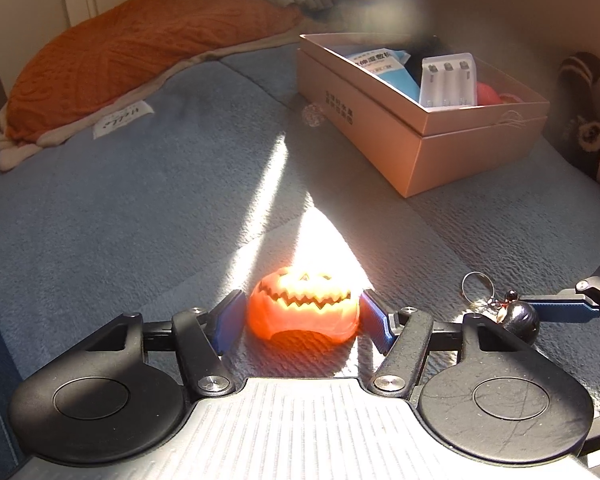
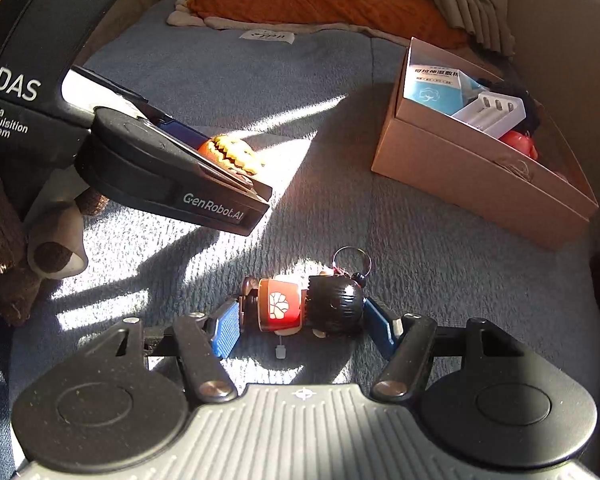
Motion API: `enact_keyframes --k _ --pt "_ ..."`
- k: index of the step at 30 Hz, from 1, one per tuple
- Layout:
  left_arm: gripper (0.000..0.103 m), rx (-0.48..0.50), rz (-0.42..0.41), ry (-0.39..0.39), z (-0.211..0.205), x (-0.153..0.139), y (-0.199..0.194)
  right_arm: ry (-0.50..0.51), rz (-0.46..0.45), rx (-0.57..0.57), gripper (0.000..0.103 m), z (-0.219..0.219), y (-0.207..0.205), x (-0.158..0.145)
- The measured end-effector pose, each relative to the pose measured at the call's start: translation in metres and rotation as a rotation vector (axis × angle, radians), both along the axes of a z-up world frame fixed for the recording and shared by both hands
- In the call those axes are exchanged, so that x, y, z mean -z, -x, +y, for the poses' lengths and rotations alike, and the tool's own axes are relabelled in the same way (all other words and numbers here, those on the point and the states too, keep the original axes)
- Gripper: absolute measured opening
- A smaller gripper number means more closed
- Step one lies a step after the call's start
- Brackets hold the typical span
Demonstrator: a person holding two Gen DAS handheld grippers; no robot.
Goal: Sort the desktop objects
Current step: 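Lift the figure keychain with the right tool while the left tool lifts the pumpkin, then drop the pumpkin into the pink box with the left tool while the right tool carries the figure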
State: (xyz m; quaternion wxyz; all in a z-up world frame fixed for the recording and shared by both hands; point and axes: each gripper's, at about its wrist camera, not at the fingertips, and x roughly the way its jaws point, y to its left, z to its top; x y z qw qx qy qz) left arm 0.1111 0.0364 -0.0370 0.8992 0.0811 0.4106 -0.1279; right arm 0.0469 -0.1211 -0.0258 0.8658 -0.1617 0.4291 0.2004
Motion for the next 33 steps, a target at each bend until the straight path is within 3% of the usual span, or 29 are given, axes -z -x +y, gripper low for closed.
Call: enact_keyframes --k 4,8,12,16,20,23,24,26,28,33 --pt "0.066 0.001 -0.008 -0.016 -0.001 -0.002 0.003 0.0 0.038 0.014 0.065 -0.005 0.0 -0.008" --pt "0.066 0.0 -0.009 -0.042 -0.003 -0.012 0.013 -0.037 0.049 0.022 0.065 -0.022 -0.002 -0.036" --pt "0.066 0.021 -0.029 0.004 -0.006 -0.038 0.031 -0.042 -0.089 0.033 0.065 -0.058 -0.001 -0.092" --pt "0.066 0.069 -0.15 0.075 -0.023 -0.09 0.033 -0.116 -0.222 0.121 0.065 -0.107 -0.008 -0.154" --pt "0.066 0.116 -0.252 0.125 -0.049 -0.129 0.01 -0.174 -0.315 0.215 0.065 -0.146 -0.01 -0.19" --pt "0.067 0.135 -0.333 0.118 -0.074 -0.138 -0.015 -0.191 -0.34 0.253 0.065 -0.163 -0.012 -0.193" --pt "0.072 0.133 -0.338 0.122 -0.08 -0.137 -0.023 -0.187 -0.338 0.266 0.065 -0.165 -0.015 -0.19" --pt "0.083 0.142 -0.306 0.119 -0.092 -0.127 -0.042 -0.174 -0.32 0.28 0.065 -0.167 -0.019 -0.181" --pt "0.083 0.13 -0.271 0.098 -0.095 -0.115 -0.045 -0.159 -0.295 0.275 0.065 -0.166 -0.023 -0.17" --pt "0.091 0.117 -0.173 0.078 -0.07 -0.076 -0.016 -0.145 -0.229 0.256 0.065 -0.157 -0.043 -0.151"
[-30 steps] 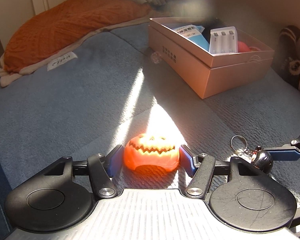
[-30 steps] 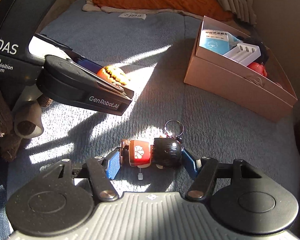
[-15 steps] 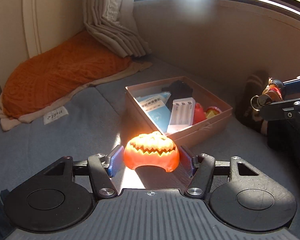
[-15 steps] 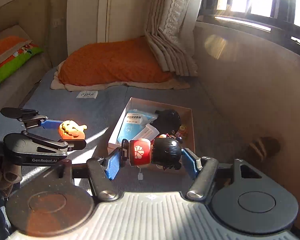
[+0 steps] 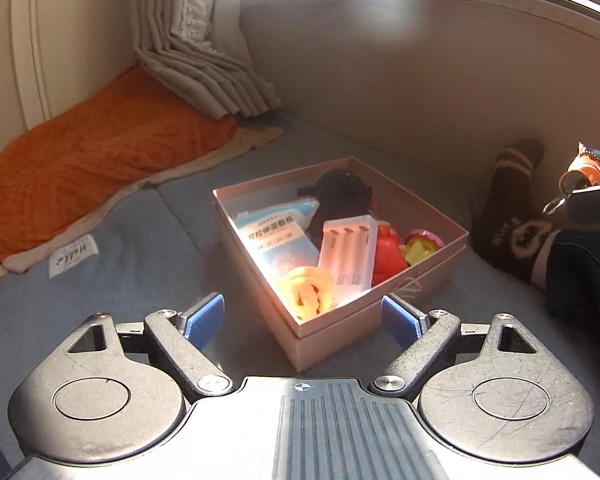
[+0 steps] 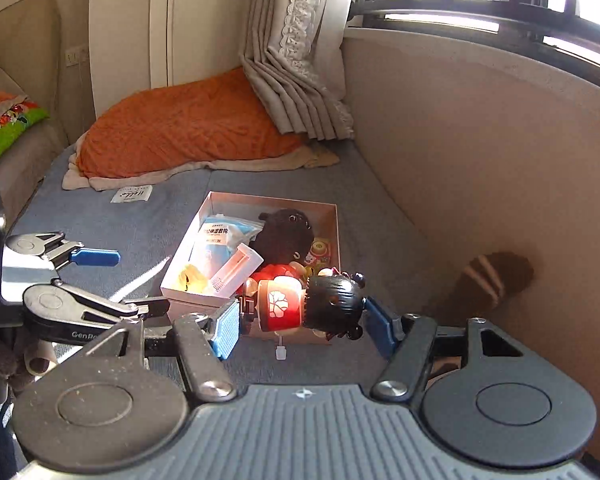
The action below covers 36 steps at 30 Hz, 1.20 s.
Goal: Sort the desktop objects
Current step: 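Drop the pumpkin into the pink box with the left tool while the right tool carries the figure, then lower the figure keychain into the pink box and open the right tool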
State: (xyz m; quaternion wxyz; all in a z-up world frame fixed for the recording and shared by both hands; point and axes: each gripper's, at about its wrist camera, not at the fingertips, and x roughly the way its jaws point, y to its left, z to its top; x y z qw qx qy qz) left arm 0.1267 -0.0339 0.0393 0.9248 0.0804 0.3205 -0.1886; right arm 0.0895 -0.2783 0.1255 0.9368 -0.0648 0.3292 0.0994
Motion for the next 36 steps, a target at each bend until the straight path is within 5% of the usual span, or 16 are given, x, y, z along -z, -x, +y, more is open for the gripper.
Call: enact_keyframes --k 7,12,16,25,27,29,36 --pt "0.095 -0.112 0.116 0.108 0.045 0.036 0.026 -0.063 0.015 0.053 0.065 0.01 -0.074 -0.007" --pt "0.096 -0.138 0.113 0.162 0.057 0.041 0.025 -0.179 0.136 0.144 0.072 0.009 -0.139 0.012" --pt "0.096 -0.147 0.127 0.196 0.065 0.048 0.022 -0.151 0.183 0.133 0.042 0.034 -0.153 0.035" --pt "0.097 -0.16 0.149 0.221 0.07 0.051 0.018 0.022 0.255 0.004 0.042 0.088 -0.163 0.085" --pt "0.097 -0.156 0.154 0.216 0.068 0.052 0.018 0.01 0.281 0.009 0.04 0.084 -0.164 0.089" --pt "0.097 -0.155 0.16 0.213 0.067 0.053 0.017 -0.011 0.277 0.006 0.022 0.081 -0.163 0.086" --pt "0.097 -0.152 0.173 0.201 0.065 0.057 0.017 -0.165 0.19 0.076 0.02 0.051 -0.18 0.052"
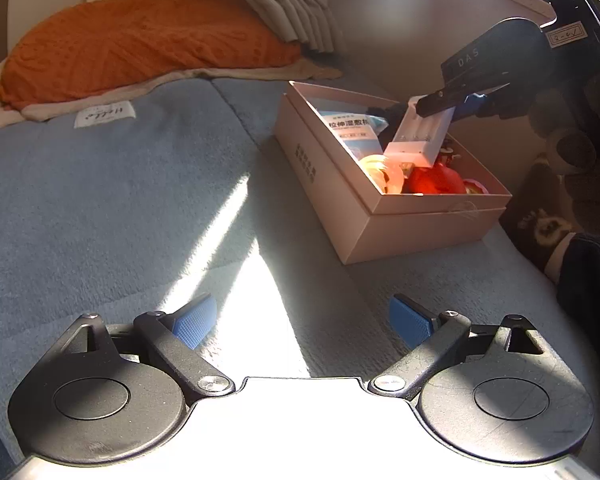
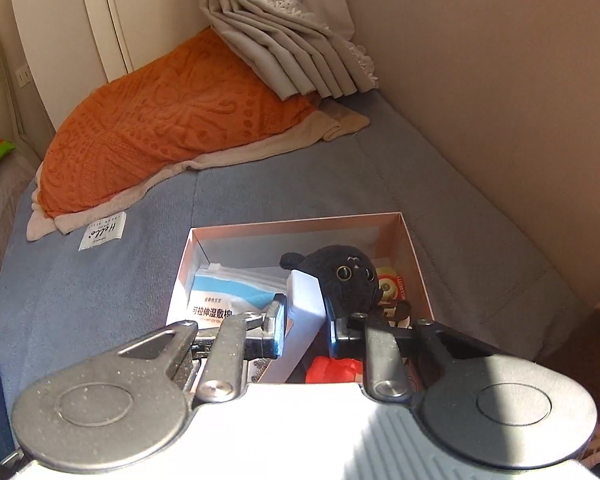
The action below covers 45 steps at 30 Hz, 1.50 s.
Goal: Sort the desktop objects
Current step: 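Lower the figure keychain into the pink box and open the right tool, then grasp the white charger inside the box with the right tool and lift it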
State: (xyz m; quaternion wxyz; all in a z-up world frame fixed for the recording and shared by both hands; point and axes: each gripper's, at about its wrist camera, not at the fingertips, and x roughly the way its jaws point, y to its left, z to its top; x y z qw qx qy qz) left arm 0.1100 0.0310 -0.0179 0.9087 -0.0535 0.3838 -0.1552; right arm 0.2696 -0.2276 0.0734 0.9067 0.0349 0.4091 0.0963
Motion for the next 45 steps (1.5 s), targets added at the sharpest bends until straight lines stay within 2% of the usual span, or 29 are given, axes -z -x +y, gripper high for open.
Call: enact_keyframes --k 3,6,11,13,15,18,21,24,29,31,34,37,38,40,45 --pt "0.097 -0.005 0.004 -0.003 0.001 0.001 0.0 -0.039 0.069 0.028 0.02 -0.017 -0.012 0.0" --pt "0.097 -0.008 0.005 0.0 0.002 0.001 -0.001 0.005 0.049 0.084 0.02 -0.031 -0.01 0.003" --pt "0.097 0.001 0.008 0.0 0.0 0.001 0.0 0.038 0.085 0.132 0.02 -0.042 -0.008 0.023" --pt "0.097 -0.001 0.009 -0.003 0.0 0.001 -0.001 0.033 0.066 0.137 0.02 -0.04 -0.004 0.025" --pt "0.097 -0.005 0.013 -0.006 0.0 0.002 -0.001 0.015 0.009 0.126 0.02 -0.035 0.005 0.02" --pt "0.097 -0.008 0.02 -0.006 0.0 0.003 -0.002 0.041 -0.052 0.05 0.02 -0.017 0.014 0.012" --pt "0.097 -0.001 0.023 -0.008 -0.001 0.004 -0.002 0.181 -0.086 0.005 0.02 0.012 0.014 0.016" --pt "0.097 0.002 0.023 -0.014 -0.002 0.005 -0.001 0.248 -0.103 0.002 0.02 0.023 0.007 0.02" --pt "0.097 0.001 0.027 -0.016 -0.002 0.005 -0.002 0.154 -0.129 0.025 0.02 0.015 0.008 0.004" --pt "0.097 0.003 0.027 -0.012 -0.002 0.005 -0.002 0.162 -0.116 -0.012 0.021 0.018 0.008 0.003" --pt "0.098 0.01 0.023 -0.012 -0.003 0.005 -0.001 0.25 -0.024 -0.099 0.034 0.033 -0.001 0.024" --pt "0.098 0.008 0.024 -0.018 -0.003 0.005 -0.001 0.296 0.0 -0.102 0.032 0.038 -0.004 0.04" --pt "0.098 0.005 0.025 -0.018 -0.002 0.006 -0.002 0.266 0.016 -0.103 0.025 0.036 -0.004 0.041" --pt "0.098 0.003 0.026 -0.017 -0.002 0.006 -0.002 0.224 0.02 -0.098 0.018 0.033 0.0 0.032" --pt "0.098 0.016 0.019 -0.007 -0.004 0.004 -0.001 0.171 -0.055 -0.067 0.018 0.024 0.017 -0.009"
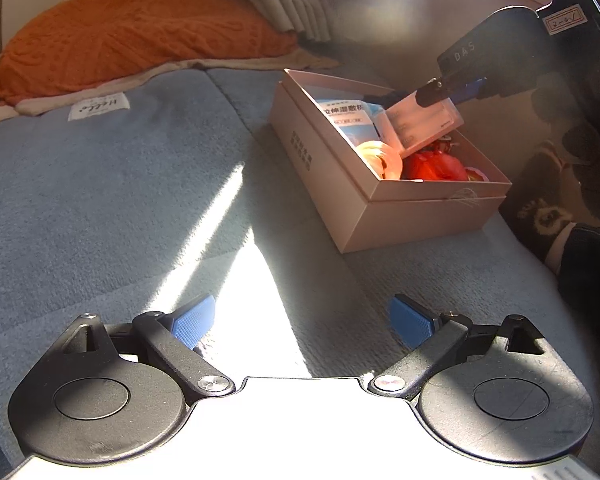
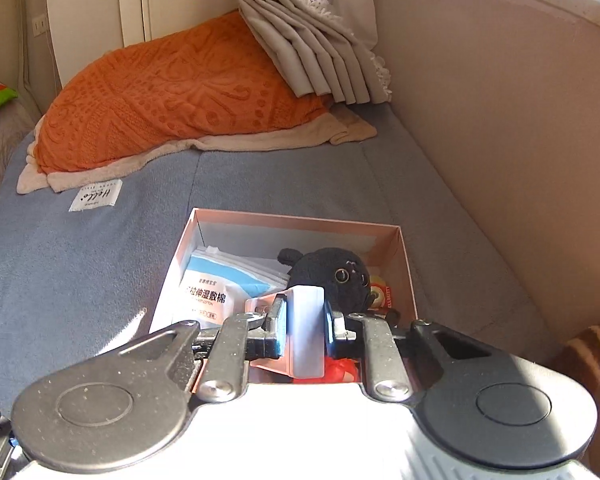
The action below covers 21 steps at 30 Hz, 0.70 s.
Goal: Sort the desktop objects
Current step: 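Grasp the white charger inside the box with the right tool and lift it, then set the white charger back down in the box and open the right tool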
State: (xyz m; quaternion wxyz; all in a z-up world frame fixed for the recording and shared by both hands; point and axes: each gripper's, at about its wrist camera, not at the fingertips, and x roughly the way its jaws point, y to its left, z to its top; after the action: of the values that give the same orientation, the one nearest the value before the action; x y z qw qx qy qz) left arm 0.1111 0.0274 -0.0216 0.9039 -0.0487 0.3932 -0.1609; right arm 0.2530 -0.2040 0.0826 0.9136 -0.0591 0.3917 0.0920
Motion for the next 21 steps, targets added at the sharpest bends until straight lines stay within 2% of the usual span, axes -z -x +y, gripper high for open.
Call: enact_keyframes --k 3,6,8,10,12,15,21 --pt "0.098 0.005 -0.003 0.001 -0.001 -0.001 0.001 -0.081 -0.092 0.078 0.018 -0.009 0.003 -0.028" --pt "0.098 0.003 -0.003 -0.005 -0.001 0.0 0.001 -0.172 -0.146 0.16 0.02 -0.012 0.002 -0.03" --pt "0.098 -0.004 -0.001 -0.013 0.0 0.001 0.001 -0.172 -0.086 0.149 0.036 -0.006 0.001 -0.019" --pt "0.098 -0.012 0.001 -0.014 0.001 0.001 0.001 -0.154 -0.049 0.106 0.036 0.0 0.01 -0.006" --pt "0.098 -0.017 0.001 -0.008 0.003 0.0 0.0 -0.116 -0.062 0.088 0.036 0.001 0.022 0.002" --pt "0.098 -0.005 -0.004 -0.001 0.002 -0.002 0.001 -0.117 -0.061 0.124 0.036 -0.009 0.027 0.007" --pt "0.099 -0.002 -0.001 -0.012 -0.001 0.0 0.001 -0.082 -0.07 0.173 0.035 -0.014 0.005 0.017"
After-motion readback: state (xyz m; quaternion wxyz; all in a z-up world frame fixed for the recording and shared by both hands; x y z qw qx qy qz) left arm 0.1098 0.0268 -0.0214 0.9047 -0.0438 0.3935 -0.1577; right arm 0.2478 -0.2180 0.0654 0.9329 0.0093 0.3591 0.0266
